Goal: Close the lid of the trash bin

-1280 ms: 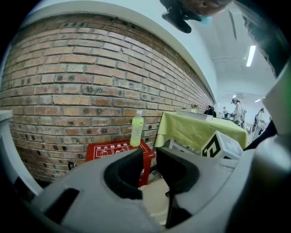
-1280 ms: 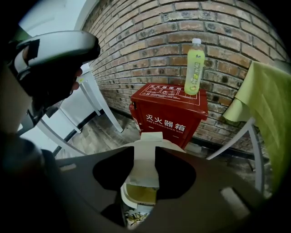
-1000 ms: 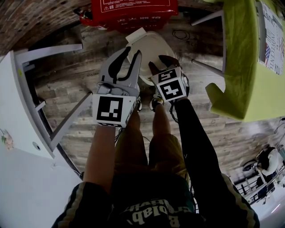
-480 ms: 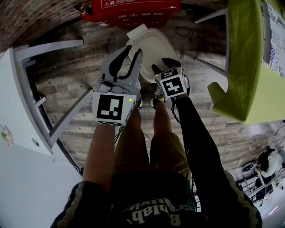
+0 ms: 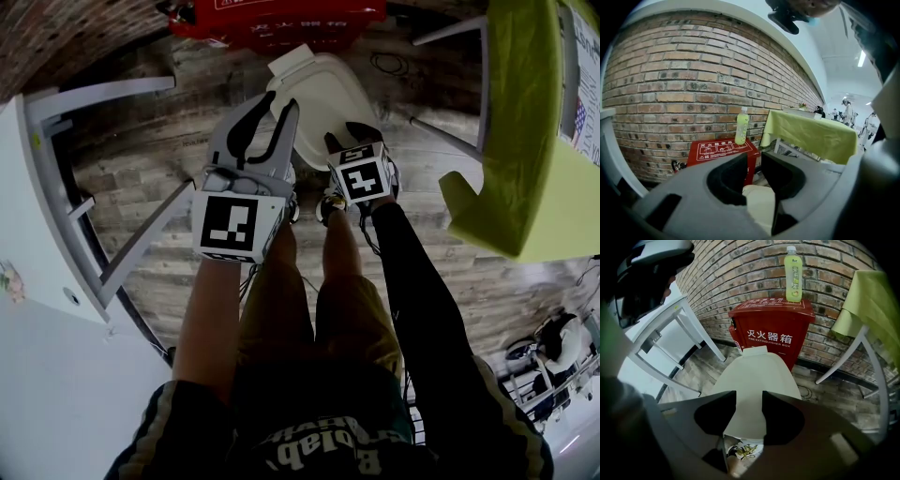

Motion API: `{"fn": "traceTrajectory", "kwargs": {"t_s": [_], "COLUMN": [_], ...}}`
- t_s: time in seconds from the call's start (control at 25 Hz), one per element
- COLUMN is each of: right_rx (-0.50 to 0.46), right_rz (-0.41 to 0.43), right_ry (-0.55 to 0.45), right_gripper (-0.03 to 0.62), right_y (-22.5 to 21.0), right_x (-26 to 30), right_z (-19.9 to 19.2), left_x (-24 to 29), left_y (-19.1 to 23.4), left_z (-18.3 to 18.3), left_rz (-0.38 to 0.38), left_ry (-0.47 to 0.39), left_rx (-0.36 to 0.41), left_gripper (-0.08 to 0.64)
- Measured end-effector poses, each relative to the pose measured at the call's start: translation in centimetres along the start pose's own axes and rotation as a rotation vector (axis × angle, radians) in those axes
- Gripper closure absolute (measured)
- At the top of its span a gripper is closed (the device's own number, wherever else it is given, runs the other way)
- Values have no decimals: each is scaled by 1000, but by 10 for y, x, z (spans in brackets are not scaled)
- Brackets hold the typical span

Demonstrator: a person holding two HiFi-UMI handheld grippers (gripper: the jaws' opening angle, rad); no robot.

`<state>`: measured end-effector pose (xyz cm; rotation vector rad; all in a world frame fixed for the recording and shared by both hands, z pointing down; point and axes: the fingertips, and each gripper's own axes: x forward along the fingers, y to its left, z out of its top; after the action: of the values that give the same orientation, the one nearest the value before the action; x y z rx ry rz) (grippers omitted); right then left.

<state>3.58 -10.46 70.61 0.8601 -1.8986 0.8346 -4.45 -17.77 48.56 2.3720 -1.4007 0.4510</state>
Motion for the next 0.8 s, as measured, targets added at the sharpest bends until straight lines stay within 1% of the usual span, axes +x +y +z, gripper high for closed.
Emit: {"fn": "traceTrajectory", "kwargs": {"t_s": [0.08,0.24,0.52,0.8], "right_rx": [-15,-9,-12,-22], "right_rz": [-12,-35,-70,-91], "right_ry": [6,3,-25,-11], "right_gripper": [403,403,403,403], "right_y": [0,-1,-3,-5], "right_x": [1,6,13,22], "right_z": [-3,-8,-17,-33], "left_x": [-1,-3,-4,-3], "left_y": [2,5,4,5], "left_z": [-1,-6,-12,-16], "left_rz": [3,5,-6,-12], "left_ry": [0,8,8,15], "left_rx": [-5,-6,-12,-15], "left_gripper": [459,459,459,457]}}
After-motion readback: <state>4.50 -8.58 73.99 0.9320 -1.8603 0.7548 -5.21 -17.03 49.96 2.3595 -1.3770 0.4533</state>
